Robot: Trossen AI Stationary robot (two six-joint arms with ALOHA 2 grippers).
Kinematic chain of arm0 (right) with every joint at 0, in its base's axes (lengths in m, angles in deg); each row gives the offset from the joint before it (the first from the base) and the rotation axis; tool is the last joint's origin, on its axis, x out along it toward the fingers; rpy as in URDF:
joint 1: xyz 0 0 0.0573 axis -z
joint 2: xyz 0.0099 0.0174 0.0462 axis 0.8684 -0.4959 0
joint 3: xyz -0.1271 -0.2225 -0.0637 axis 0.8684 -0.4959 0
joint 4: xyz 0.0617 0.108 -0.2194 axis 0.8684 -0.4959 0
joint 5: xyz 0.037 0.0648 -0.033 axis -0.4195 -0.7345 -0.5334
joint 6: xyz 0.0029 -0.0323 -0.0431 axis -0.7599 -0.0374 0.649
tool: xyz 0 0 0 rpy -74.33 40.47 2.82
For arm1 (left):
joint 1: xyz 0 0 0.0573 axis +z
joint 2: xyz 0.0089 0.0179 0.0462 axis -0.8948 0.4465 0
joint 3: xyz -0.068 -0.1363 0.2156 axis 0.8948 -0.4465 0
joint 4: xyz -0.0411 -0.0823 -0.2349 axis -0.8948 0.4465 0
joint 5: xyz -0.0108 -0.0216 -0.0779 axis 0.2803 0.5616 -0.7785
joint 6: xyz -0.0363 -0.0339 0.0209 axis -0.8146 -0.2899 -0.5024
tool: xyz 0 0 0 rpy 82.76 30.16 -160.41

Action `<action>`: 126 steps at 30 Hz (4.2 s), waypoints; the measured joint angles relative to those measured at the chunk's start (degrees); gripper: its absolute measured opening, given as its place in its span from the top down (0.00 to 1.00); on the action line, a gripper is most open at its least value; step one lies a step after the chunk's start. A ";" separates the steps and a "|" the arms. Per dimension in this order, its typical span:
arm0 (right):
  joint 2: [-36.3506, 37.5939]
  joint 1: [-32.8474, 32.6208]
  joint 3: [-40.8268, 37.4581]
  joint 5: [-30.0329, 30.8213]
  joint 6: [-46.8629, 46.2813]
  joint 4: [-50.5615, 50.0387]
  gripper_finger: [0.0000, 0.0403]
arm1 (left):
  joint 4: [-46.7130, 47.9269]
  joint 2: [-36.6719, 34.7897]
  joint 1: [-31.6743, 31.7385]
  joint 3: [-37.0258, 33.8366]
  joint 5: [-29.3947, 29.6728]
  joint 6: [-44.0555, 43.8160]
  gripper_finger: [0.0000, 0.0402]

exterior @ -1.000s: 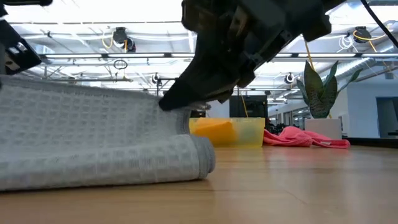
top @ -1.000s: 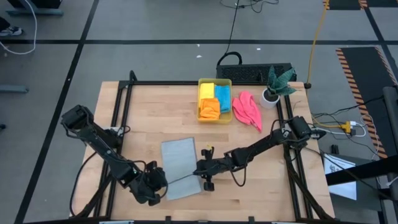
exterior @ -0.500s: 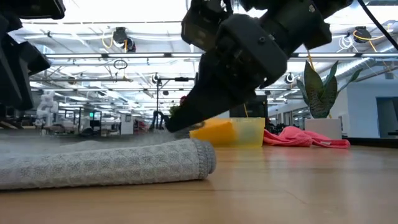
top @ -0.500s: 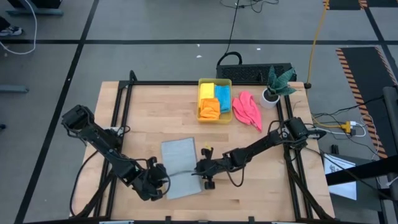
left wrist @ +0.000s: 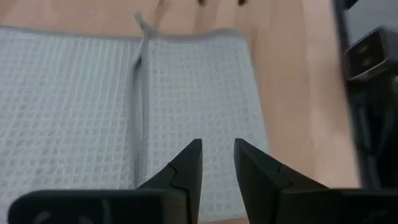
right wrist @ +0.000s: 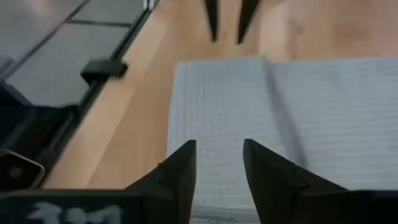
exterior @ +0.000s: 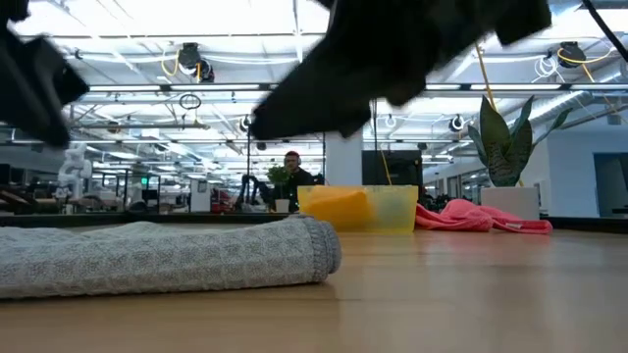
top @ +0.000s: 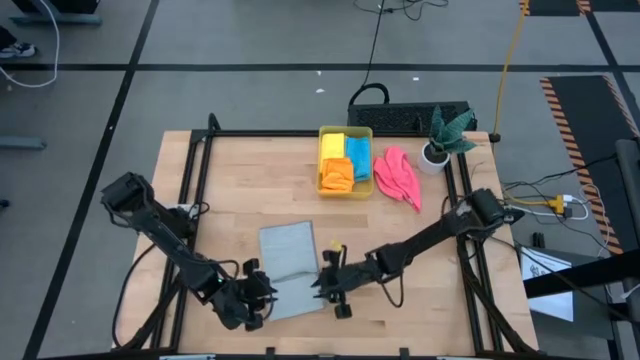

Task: Fold microfiber towels
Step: Fold the gray microfiber towel

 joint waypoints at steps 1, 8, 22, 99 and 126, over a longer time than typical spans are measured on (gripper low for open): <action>-1.44 -0.45 0.00 0.00 -0.03 1.43 0.71 | -0.02 1.08 0.02 0.00 -0.03 -0.50 0.77; -7.40 -1.41 -0.05 -3.66 -0.03 1.92 0.89 | 3.67 9.46 1.41 -0.02 -2.44 -6.66 0.77; -2.27 -2.70 0.02 2.08 0.63 0.84 1.00 | 4.11 4.86 2.78 -0.02 -0.83 -4.64 0.77; -9.34 -6.45 -0.04 7.81 19.58 4.43 0.52 | -9.87 14.81 9.02 0.07 4.61 9.14 0.77; -4.38 -7.94 -0.06 7.62 17.35 2.29 0.98 | -4.38 9.19 9.04 -0.02 5.56 11.57 0.77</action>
